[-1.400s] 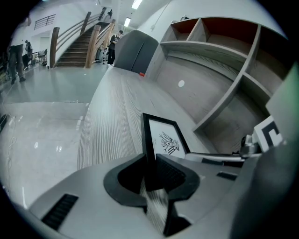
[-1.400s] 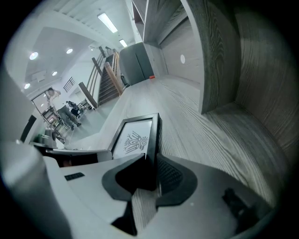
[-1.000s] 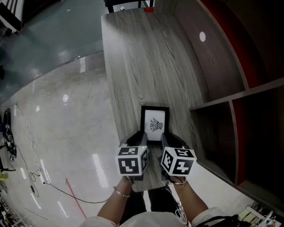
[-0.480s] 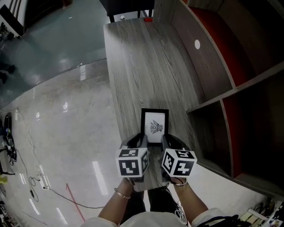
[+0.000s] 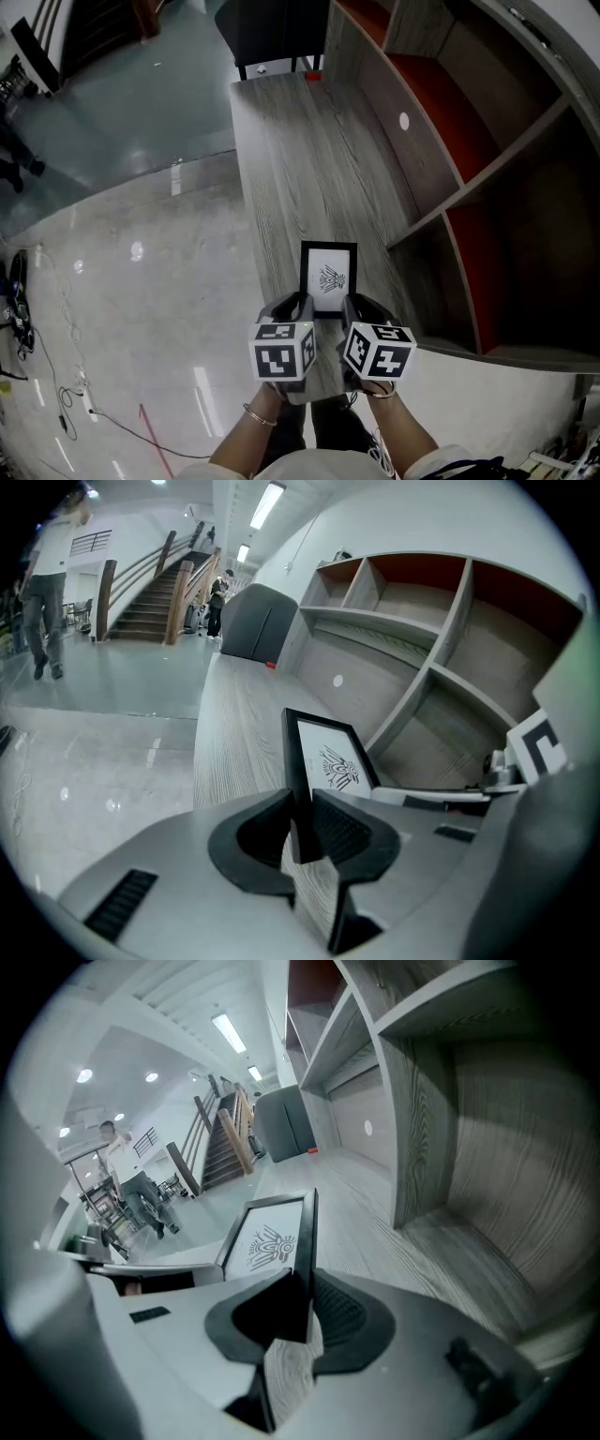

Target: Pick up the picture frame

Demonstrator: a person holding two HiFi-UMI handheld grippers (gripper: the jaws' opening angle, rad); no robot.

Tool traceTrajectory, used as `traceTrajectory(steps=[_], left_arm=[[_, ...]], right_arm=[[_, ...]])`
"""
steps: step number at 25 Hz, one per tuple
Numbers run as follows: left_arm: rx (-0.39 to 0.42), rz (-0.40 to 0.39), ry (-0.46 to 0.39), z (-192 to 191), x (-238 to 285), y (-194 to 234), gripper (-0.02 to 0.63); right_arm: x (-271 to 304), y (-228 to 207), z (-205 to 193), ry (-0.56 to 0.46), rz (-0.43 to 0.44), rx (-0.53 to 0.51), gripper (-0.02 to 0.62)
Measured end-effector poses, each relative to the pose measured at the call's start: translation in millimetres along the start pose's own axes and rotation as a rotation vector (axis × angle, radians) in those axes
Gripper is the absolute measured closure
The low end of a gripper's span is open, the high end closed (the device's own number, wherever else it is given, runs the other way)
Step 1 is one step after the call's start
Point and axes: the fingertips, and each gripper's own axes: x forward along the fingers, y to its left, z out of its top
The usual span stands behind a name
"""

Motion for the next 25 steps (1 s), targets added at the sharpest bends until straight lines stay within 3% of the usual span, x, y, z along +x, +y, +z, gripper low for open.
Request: traceTrajectory(steps=[25], left_arm=[[0.103, -0.099, -0.163, 33.4, -113.1, -42.1, 0.523]], right_arm=[[-114.4, 49.5, 33.4, -0.202, -0.016, -0.041, 0.509]])
